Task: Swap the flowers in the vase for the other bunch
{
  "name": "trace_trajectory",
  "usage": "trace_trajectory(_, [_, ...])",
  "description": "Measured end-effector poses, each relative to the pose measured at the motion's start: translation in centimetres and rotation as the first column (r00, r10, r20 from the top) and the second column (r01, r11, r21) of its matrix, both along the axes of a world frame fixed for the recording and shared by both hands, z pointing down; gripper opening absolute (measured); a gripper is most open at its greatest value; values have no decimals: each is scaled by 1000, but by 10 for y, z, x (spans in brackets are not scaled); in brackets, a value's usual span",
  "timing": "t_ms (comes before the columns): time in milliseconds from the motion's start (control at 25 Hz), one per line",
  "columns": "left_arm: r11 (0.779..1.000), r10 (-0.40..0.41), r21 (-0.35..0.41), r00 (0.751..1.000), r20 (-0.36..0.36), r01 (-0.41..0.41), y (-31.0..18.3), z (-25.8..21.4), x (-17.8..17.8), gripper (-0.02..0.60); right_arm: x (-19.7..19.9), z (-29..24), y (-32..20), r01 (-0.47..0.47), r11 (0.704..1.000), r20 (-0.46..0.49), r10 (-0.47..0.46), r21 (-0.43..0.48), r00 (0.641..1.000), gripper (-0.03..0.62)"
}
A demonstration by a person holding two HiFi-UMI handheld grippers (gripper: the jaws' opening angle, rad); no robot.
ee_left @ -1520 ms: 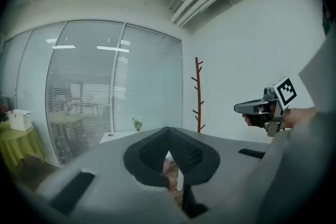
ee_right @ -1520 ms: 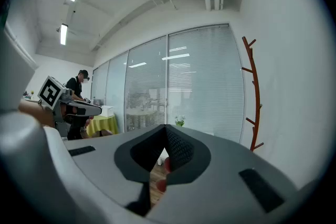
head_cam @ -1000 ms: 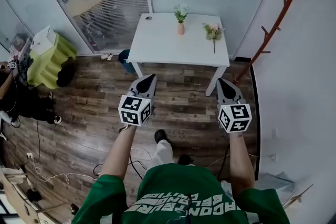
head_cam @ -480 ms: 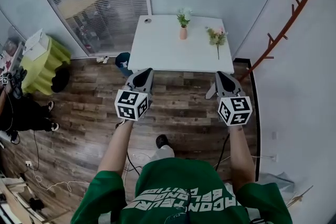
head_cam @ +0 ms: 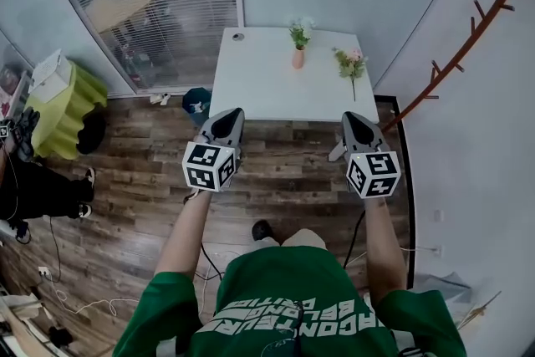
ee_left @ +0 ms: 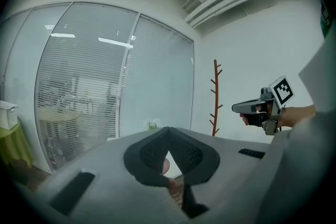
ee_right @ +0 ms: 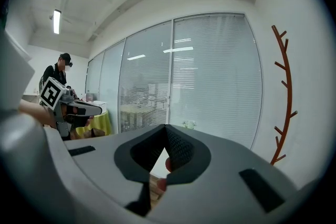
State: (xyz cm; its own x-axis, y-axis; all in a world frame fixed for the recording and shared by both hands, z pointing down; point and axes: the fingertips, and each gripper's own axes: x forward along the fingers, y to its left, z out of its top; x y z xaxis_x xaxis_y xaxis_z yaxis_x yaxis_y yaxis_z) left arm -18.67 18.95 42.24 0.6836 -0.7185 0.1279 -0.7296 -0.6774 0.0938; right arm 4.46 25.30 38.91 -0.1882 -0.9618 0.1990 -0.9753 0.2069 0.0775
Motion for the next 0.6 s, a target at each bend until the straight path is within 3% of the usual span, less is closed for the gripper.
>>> trace_trajectory(240, [1000, 4, -7, 1000, -11, -4, -15, 5, -9, 3, -13, 4, -14, 2, 1000, -14, -2, 0, 1000, 11])
trace_trajectory(600, [999, 38, -14, 999, 7, -37, -39, 17, 5, 3, -6, 13, -40, -12, 1000, -3, 13, 4, 1000, 11])
